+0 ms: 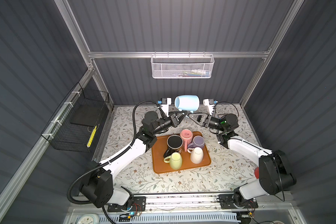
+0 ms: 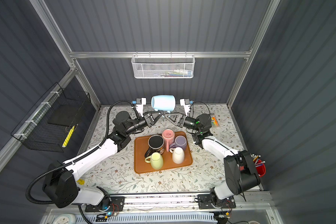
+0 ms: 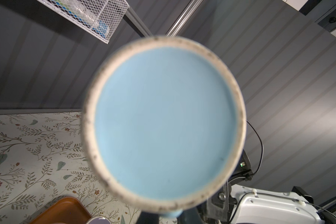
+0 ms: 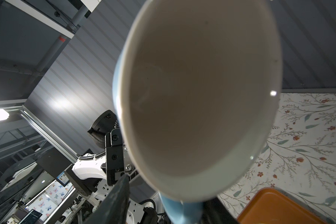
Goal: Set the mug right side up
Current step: 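Grasp the light blue mug with the right gripper beside the left gripper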
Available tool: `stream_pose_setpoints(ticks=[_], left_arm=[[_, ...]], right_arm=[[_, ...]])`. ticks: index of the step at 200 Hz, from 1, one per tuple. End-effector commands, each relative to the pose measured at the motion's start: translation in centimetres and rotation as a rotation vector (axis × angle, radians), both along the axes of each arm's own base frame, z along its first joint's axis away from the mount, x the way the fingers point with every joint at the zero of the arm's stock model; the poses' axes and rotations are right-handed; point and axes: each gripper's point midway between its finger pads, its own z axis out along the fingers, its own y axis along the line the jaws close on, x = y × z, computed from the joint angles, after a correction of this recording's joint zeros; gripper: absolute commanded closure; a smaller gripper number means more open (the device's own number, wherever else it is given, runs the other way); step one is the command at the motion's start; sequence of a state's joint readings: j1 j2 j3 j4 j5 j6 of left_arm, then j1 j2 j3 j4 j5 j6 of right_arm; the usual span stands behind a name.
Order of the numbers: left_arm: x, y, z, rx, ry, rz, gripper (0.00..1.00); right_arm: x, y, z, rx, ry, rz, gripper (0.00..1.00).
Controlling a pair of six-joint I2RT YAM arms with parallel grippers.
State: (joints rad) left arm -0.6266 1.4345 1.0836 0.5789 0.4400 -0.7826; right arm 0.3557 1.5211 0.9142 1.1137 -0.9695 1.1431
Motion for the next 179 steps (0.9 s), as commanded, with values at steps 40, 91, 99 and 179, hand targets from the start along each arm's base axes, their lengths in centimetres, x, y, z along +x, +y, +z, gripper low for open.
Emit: stream_pose_setpoints(ticks=[40, 91, 99, 179], left_arm=[[-1.0, 0.5, 4.1, -0.130, -0.116, -0.031, 1.00], [-1.4, 1.1, 2.9, -0.128, -0.103, -0.017, 1.00], [-1.4, 1.2, 2.7, -0.128, -0.097, -0.015, 1.00], [-1.5, 1.3, 1.1, -0.127, -0.069, -0.012, 1.00]], right_arm=[[-0.8, -0.3, 3.4, 0.086, -0.103, 0.031, 0.61], [-0.7, -0.7, 3.8, 0.098, -0.121, 0.000, 0.63], [-0.6, -0.8, 3.8, 0.101, -0.122, -0.006, 0.63], [-0.3, -1.1, 3.8, 0.115, -0.118, -0.020, 0.81]])
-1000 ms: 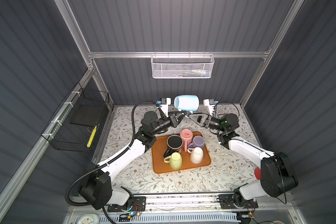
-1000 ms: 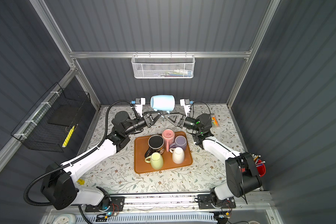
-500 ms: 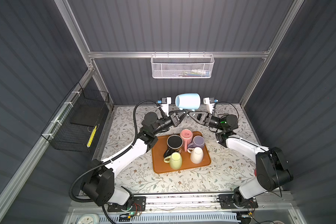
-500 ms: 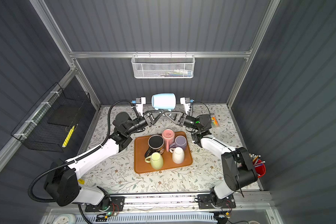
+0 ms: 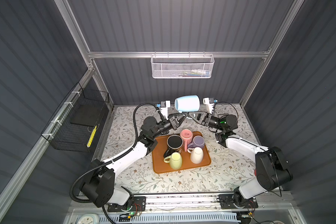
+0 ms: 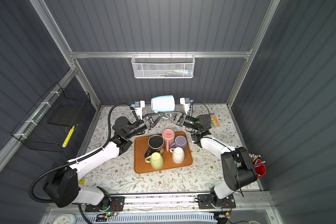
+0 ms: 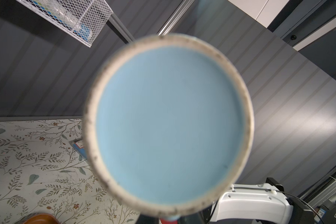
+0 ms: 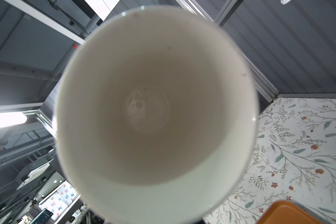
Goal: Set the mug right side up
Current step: 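Grasp the light blue mug with the right gripper beside the left gripper, then open left gripper and withdraw it while right gripper carries the mug away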
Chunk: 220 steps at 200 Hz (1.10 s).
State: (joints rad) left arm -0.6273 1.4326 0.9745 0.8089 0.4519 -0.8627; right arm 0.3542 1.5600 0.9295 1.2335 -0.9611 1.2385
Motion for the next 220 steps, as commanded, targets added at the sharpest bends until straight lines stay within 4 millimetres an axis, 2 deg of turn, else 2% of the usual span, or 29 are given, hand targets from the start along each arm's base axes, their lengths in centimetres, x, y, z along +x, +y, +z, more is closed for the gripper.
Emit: stream_pose_setpoints(ticks=[1, 49, 85, 113, 133, 196, 220], left_arm=[[-0.4, 0.8, 1.0, -0.023, -0.037, 0.017, 1.00], [-0.3, 0.8, 0.3, -0.025, -0.021, 0.016, 1.00], [-0.1, 0.6, -0.4, -0.012, -0.007, 0.013, 1.00], [-0.1, 0.4, -0.9, 0.008, -0.005, 0.006, 0.67], [-0.1, 0.5, -1.3, 0.025, -0.007, 0.017, 0.50], [-0.4, 1.7, -2.6, 0.112, -0.022, 0.080, 0.25], [-0.9, 2.9, -3.3, 0.168, -0.024, 0.134, 0.10]], right_arm=[[-0.5, -1.0, 2.8, 0.061, -0.117, -0.041, 0.82], [-0.4, -1.0, 2.7, 0.065, -0.113, -0.045, 1.00], [-0.3, -1.1, 2.5, 0.065, -0.108, -0.049, 1.00], [-0.3, -1.4, 2.4, 0.061, -0.105, -0.060, 1.00], [-0.3, -1.6, 2.3, 0.056, -0.100, -0.066, 1.00], [0.0, -2.2, 1.1, 0.000, -0.076, -0.111, 1.00], [0.4, -2.5, 0.0, -0.077, -0.055, -0.168, 1.00]])
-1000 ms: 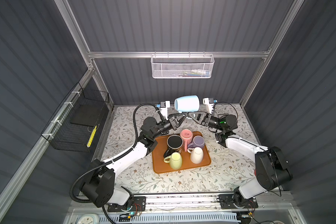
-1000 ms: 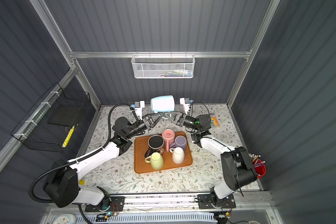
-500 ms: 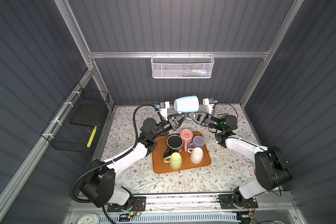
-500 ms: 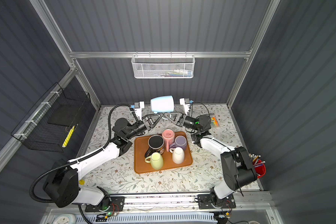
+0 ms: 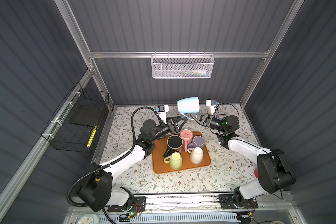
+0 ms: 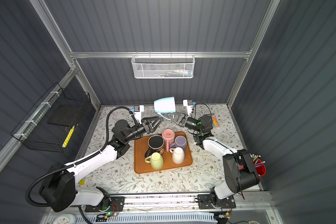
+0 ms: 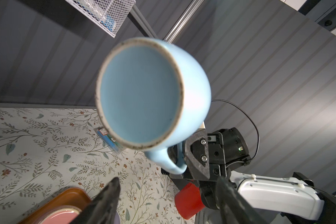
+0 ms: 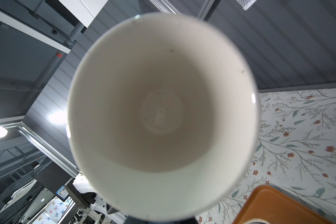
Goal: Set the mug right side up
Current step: 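Open left gripper and withdraw it while right gripper carries the mug away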
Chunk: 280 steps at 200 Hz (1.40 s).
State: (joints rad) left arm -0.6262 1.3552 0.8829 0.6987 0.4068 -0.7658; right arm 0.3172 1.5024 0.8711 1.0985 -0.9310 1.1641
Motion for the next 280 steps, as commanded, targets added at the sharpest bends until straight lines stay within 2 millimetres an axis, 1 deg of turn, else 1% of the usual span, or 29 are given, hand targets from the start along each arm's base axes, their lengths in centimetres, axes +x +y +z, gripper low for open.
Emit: stream_pose_setpoints(ticks=[1, 4, 7, 13, 17, 19, 45, 52, 61, 90, 103, 118, 147, 178, 192, 211, 225, 228, 250, 280], left_arm=[[-0.4, 1.7, 0.0, 0.066, -0.047, 0.070, 0.10], [-0.5, 1.9, -0.1, 0.073, -0.046, 0.077, 0.09], [-0.5, 2.1, -0.2, 0.083, -0.047, 0.086, 0.05], [-0.8, 2.4, -0.3, 0.102, -0.049, 0.090, 0.04], [-1.0, 2.5, -0.6, 0.117, -0.049, 0.090, 0.01], [-0.8, 2.8, -0.6, 0.124, -0.046, 0.117, 0.00], [-1.1, 4.6, -2.1, 0.221, -0.030, 0.189, 0.00], [-1.2, 5.0, -2.7, 0.249, -0.019, 0.205, 0.00], [-1.3, 5.5, -3.3, 0.282, -0.011, 0.222, 0.00], [-1.9, 7.6, -6.4, 0.411, 0.062, 0.283, 0.00], [-2.3, 8.5, -7.9, 0.479, 0.106, 0.299, 0.00], [-3.1, 9.5, -9.0, 0.542, 0.146, 0.307, 0.00], [-4.5, 10.7, -9.7, 0.595, 0.193, 0.304, 0.00], [-5.3, 11.6, -9.9, 0.646, 0.244, 0.310, 0.00], [-5.3, 12.2, -10.5, 0.695, 0.268, 0.324, 0.00], [-5.4, 13.0, -11.7, 0.767, 0.296, 0.339, 0.00], [-5.4, 13.8, -12.7, 0.824, 0.319, 0.362, 0.00], [-5.3, 13.9, -12.9, 0.834, 0.323, 0.366, 0.00], [-5.1, 14.8, -14.4, 0.916, 0.358, 0.391, 0.00], [-4.4, 15.1, -16.5, 0.995, 0.410, 0.407, 0.00]], right_arm=[[-0.6, -0.9, 2.1, -0.035, -0.119, -0.081, 1.00], [-0.5, -1.0, 2.0, -0.046, -0.116, -0.090, 1.00], [-0.4, -1.0, 1.7, -0.065, -0.113, -0.101, 1.00], [-0.5, -1.2, 1.7, -0.087, -0.115, -0.118, 1.00], [-0.3, -1.2, 1.5, -0.106, -0.112, -0.130, 1.00], [-0.3, -1.3, 1.3, -0.118, -0.107, -0.136, 1.00], [0.2, -2.0, 0.3, -0.235, -0.094, -0.210, 1.00], [0.4, -2.2, -0.3, -0.271, -0.073, -0.229, 1.00], [0.6, -2.4, -0.4, -0.303, -0.078, -0.252, 1.00], [1.4, -3.3, -1.1, -0.401, -0.058, -0.316, 1.00], [1.7, -3.7, -1.4, -0.440, -0.056, -0.341, 1.00], [2.2, -4.1, -1.7, -0.484, -0.056, -0.373, 1.00], [3.0, -4.7, -2.2, -0.545, -0.058, -0.414, 1.00], [4.3, -5.4, -2.7, -0.625, -0.008, -0.450, 1.00], [4.7, -5.8, -2.7, -0.657, 0.014, -0.472, 1.00], [5.4, -6.4, -3.2, -0.708, 0.045, -0.505, 1.00], [5.8, -7.0, -4.0, -0.751, 0.065, -0.527, 1.00], [6.2, -7.5, -4.2, -0.772, 0.071, -0.560, 1.00], [7.1, -8.6, -5.4, -0.849, 0.091, -0.611, 1.00], [8.4, -9.8, -6.7, -0.935, 0.104, -0.665, 1.00]])
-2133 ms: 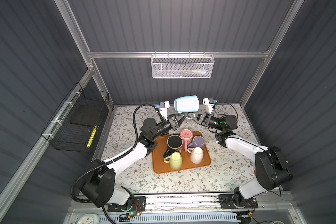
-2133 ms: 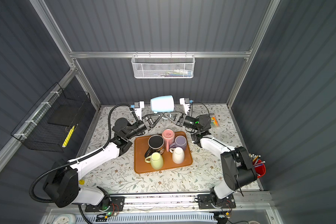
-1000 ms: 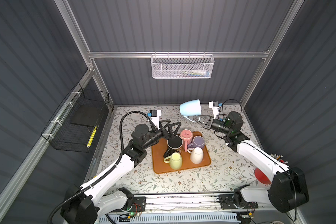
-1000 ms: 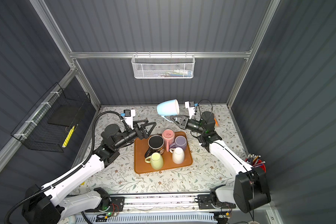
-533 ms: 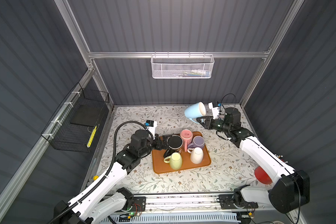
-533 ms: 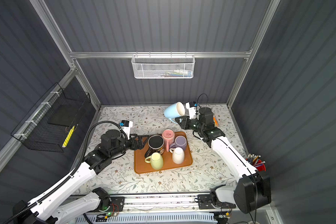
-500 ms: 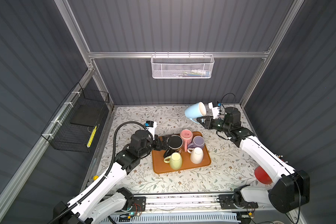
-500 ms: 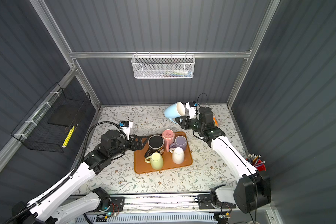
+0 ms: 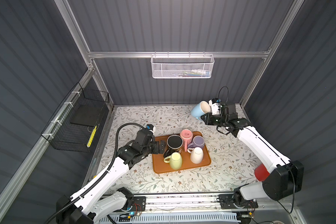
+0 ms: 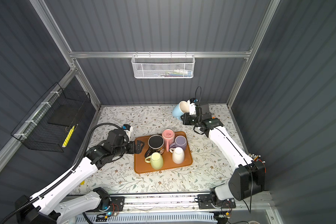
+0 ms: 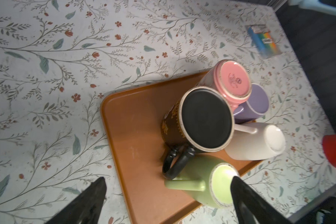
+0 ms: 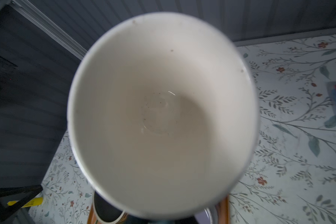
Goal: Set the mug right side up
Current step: 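Open left gripper and withdraw it while right gripper carries the mug away, then lower the light blue mug upright onto the table with the right gripper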
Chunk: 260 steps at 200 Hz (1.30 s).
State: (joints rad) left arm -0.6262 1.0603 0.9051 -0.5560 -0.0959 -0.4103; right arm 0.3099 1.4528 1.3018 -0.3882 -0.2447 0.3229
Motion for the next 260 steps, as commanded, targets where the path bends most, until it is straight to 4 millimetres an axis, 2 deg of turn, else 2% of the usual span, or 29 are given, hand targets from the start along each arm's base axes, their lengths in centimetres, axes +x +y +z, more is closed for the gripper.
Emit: stream_pose_setpoints(ticks=[1, 28, 92, 191, 260], left_arm=[[0.4, 1.2, -1.0, 0.095, 0.035, 0.034, 0.00], [1.0, 1.1, -2.2, 0.110, 0.043, 0.051, 0.00], [1.5, 1.4, -2.7, 0.144, 0.005, 0.046, 0.00], [0.7, 1.2, -3.9, 0.095, 0.028, 0.050, 0.01], [1.1, 1.1, -4.5, 0.108, 0.033, 0.053, 0.01]], right_arm=[[1.8, -1.4, 2.2, -0.083, -0.096, -0.057, 1.00], [2.9, -2.3, 0.7, -0.171, -0.067, -0.087, 1.00], [6.0, -3.9, -3.6, -0.362, -0.015, -0.124, 1.00], [10.6, -3.3, -8.3, -0.449, 0.068, -0.119, 1.00], [11.7, -4.5, -11.2, -0.476, 0.115, -0.133, 1.00]])
